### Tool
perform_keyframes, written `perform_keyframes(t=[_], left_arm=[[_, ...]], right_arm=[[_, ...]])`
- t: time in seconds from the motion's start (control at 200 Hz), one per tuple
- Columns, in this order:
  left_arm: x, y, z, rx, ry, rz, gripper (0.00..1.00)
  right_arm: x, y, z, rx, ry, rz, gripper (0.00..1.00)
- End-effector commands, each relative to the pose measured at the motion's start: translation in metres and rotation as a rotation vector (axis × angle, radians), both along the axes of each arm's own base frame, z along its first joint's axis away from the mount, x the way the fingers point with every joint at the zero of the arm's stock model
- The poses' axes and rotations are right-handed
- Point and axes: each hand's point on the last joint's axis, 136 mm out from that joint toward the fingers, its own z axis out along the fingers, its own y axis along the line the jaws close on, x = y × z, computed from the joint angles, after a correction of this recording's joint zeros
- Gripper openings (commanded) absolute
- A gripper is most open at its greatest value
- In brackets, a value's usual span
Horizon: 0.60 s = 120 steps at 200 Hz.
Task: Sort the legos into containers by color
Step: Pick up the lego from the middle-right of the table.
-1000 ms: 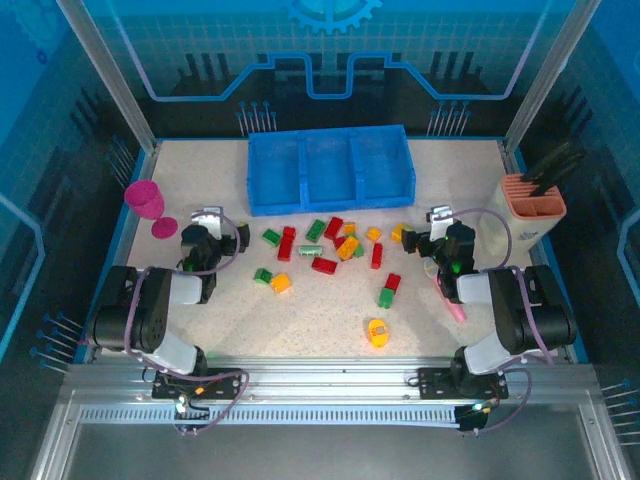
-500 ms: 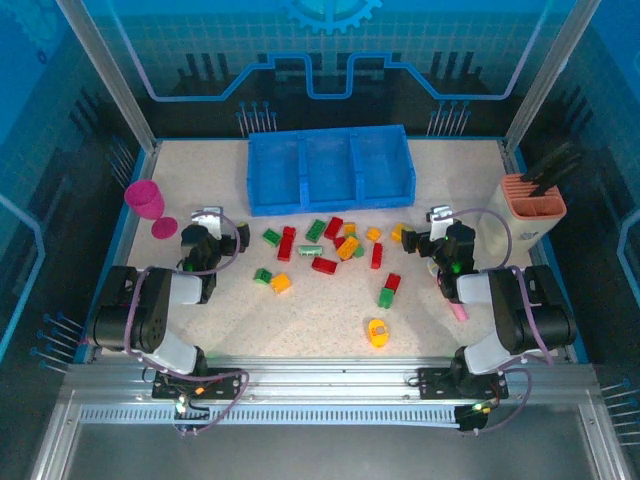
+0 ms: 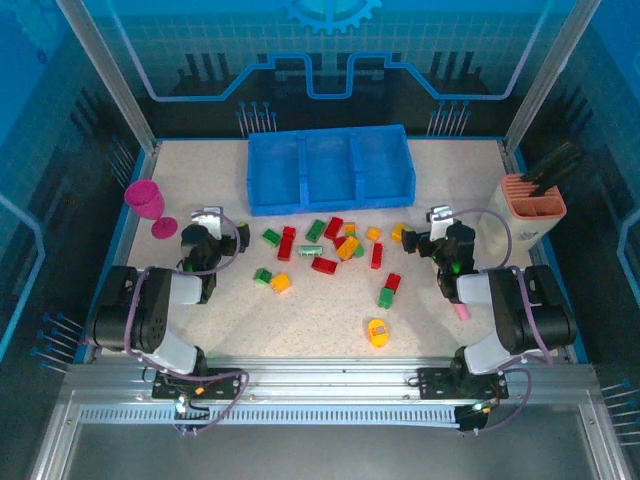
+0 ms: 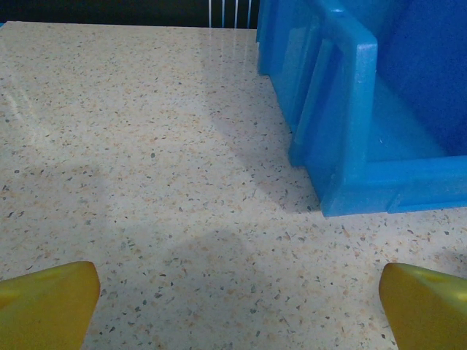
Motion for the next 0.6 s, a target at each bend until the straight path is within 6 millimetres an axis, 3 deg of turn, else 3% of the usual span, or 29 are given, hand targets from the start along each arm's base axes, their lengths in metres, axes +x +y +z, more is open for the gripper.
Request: perform_keyframes(t=[0.0, 0.275, 0.37, 0.45, 0.595], left_arm=[[0.008, -0.006, 0.011, -0.029, -0.041, -0.017, 0.99], [0.008, -0.006, 0.01, -0.028, -0.038, -0.015, 0.99], [0.006, -0.005, 0.018, -0.026, -0.052, -0.013, 0.99], [0.003, -0.003, 0.04, -0.017, -0.03, 0.004, 0.99], [-0.009, -0.007, 0.116, 0.005, -0.105, 0.061, 0.99]], right_arm=[[0.01, -0.004, 0.015, -0.002, -0.055, 0.001, 1.0], [0.01, -0.004, 0.015, -0.002, -0.056, -0.001, 1.0], [0.007, -0.01, 0.022, -0.002, -0.084, -0.039, 1.0], [0.002, -0.014, 0.039, -0.006, -0.1, -0.061, 1.0], [-0.008, -0.015, 0.079, 0.002, -0.138, -0.101, 1.0]])
